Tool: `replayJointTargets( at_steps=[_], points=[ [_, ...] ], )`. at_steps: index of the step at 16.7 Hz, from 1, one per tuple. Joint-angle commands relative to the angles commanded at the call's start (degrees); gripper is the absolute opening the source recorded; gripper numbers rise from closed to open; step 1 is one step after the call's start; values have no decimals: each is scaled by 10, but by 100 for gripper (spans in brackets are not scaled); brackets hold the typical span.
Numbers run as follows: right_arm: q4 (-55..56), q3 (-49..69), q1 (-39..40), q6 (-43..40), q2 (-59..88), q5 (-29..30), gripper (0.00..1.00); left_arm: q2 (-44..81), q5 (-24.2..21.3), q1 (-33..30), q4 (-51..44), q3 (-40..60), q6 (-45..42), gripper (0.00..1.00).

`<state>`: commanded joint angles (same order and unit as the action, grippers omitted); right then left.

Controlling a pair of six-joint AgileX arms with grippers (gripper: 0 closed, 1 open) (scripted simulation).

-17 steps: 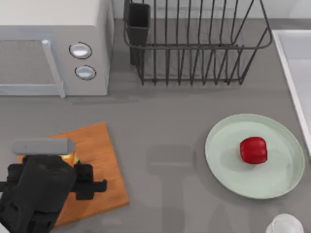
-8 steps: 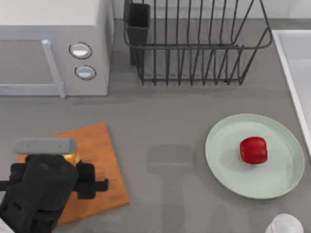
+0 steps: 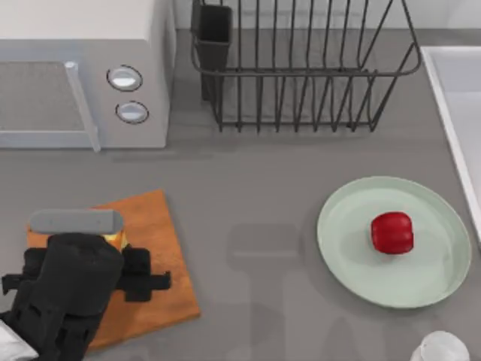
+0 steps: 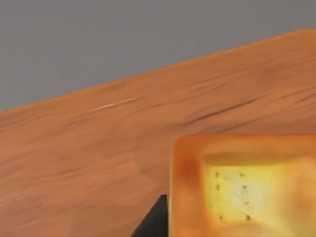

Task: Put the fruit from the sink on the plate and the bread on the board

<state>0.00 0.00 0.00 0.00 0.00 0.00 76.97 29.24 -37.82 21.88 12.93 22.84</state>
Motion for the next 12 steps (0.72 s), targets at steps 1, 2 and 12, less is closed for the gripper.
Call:
replayJointTargets(
  at_steps=[1, 2, 12],
  points=[
    [0, 0, 0, 0, 0, 0, 100, 10, -3, 3, 11, 0, -3, 0],
    [0, 0, 0, 0, 0, 0, 100, 21, -5, 6, 23, 0, -5, 0],
    [0, 0, 0, 0, 0, 0, 100, 87, -24, 30, 101, 0, -24, 0]
  ],
)
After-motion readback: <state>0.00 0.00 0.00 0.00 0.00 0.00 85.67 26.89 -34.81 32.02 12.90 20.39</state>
